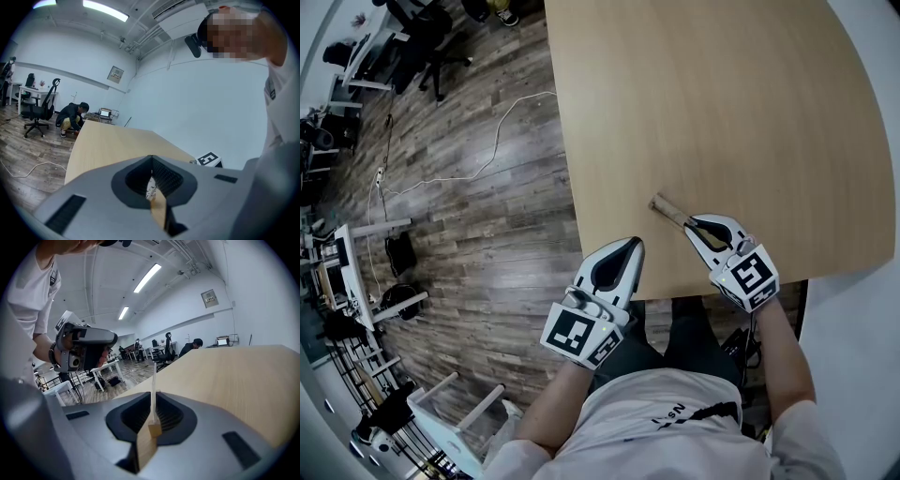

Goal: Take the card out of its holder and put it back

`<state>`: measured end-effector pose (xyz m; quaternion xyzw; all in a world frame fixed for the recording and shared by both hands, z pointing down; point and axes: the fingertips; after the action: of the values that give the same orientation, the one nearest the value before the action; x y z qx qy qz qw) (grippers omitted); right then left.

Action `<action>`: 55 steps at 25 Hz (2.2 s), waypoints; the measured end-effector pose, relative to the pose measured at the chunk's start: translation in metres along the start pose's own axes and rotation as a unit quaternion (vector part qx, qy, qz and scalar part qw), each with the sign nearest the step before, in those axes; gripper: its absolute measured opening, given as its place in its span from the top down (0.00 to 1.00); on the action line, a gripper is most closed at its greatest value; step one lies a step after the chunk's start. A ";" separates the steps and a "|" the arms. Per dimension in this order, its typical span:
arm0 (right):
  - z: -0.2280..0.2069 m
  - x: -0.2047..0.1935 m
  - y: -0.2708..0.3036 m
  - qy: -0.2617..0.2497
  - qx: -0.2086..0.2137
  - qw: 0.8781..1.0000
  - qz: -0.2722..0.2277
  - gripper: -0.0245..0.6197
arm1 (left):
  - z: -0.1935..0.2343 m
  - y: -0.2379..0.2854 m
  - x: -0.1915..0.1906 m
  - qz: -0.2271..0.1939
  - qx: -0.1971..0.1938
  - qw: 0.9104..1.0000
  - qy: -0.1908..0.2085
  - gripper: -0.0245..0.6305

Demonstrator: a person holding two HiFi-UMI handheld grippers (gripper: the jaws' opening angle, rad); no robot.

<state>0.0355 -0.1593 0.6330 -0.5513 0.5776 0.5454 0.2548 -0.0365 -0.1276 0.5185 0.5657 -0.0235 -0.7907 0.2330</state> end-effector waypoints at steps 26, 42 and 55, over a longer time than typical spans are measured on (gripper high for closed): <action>0.080 0.123 -0.080 0.054 -0.212 0.970 -0.108 0.94 | -0.038 -0.067 0.041 0.013 -0.108 0.994 0.030 0.94; 0.172 0.182 -0.105 0.035 -0.268 0.948 -0.166 0.94 | -0.063 -0.129 0.094 -0.019 -0.172 0.983 0.064 0.94; 0.199 0.209 -0.105 0.002 -0.274 0.945 -0.175 0.94 | -0.063 -0.152 0.121 -0.055 -0.181 0.980 0.067 0.94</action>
<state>0.0152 -0.0318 0.3546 -0.6936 0.3003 0.6283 0.1840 -0.0615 -0.0260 0.3431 0.5662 0.1663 -0.7540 0.2886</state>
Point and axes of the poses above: the fingertips, and each gripper's own axes: y forward along the fingers, z to its left, x out of its top, and after that the axes turned 4 degrees about -z, right-handed
